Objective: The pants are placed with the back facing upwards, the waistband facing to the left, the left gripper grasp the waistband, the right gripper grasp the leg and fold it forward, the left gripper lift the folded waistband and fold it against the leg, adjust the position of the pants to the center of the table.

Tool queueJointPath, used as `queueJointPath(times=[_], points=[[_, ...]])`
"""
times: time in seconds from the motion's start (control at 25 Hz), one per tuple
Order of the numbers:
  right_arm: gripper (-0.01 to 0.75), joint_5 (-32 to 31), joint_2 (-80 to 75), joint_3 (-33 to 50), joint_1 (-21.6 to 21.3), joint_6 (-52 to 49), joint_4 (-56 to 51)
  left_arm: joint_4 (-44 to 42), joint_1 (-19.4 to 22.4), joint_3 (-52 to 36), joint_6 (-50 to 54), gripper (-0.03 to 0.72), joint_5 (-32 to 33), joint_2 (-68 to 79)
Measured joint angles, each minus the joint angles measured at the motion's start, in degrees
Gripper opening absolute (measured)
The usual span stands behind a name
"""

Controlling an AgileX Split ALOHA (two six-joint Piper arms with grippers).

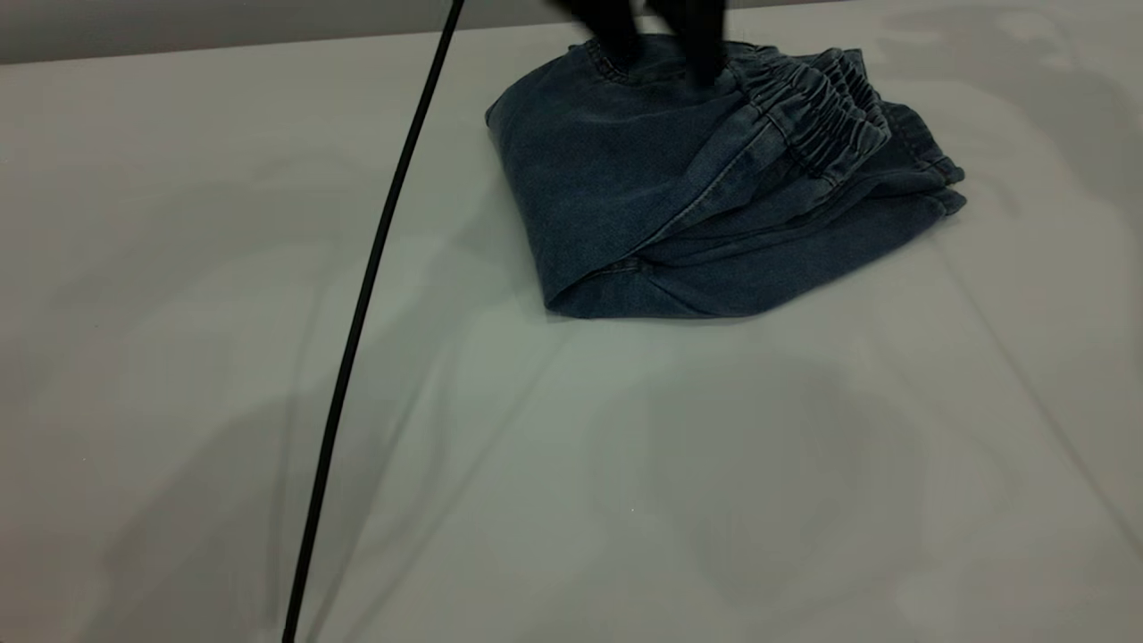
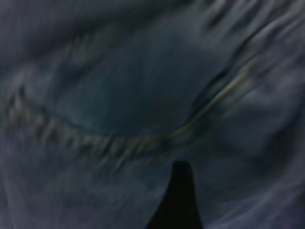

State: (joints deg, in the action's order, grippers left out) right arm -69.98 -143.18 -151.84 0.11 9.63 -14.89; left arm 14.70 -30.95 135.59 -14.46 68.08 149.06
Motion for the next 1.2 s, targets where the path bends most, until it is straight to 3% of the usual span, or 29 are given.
queueJointPath(times=[0.2,0.52,0.8,1.2], points=[[0.465,0.00,2.56,0.00,0.66,1.06,-0.06,-3.67,-1.80,-0.04,1.41,0.587,-2.92,2.99],[0.465,-0.07,11.23,-0.05,0.72,1.13,2.40,-10.28,-5.61,-0.04,1.35,0.587,-2.17,4.57],[0.465,-0.07,22.19,-0.10,0.72,1.13,3.04,-10.68,-6.29,-0.04,1.05,0.588,-2.00,6.42],[0.465,-0.11,26.56,0.01,0.77,1.24,2.88,-10.56,-6.29,0.57,-11.77,0.588,2.18,6.93]])
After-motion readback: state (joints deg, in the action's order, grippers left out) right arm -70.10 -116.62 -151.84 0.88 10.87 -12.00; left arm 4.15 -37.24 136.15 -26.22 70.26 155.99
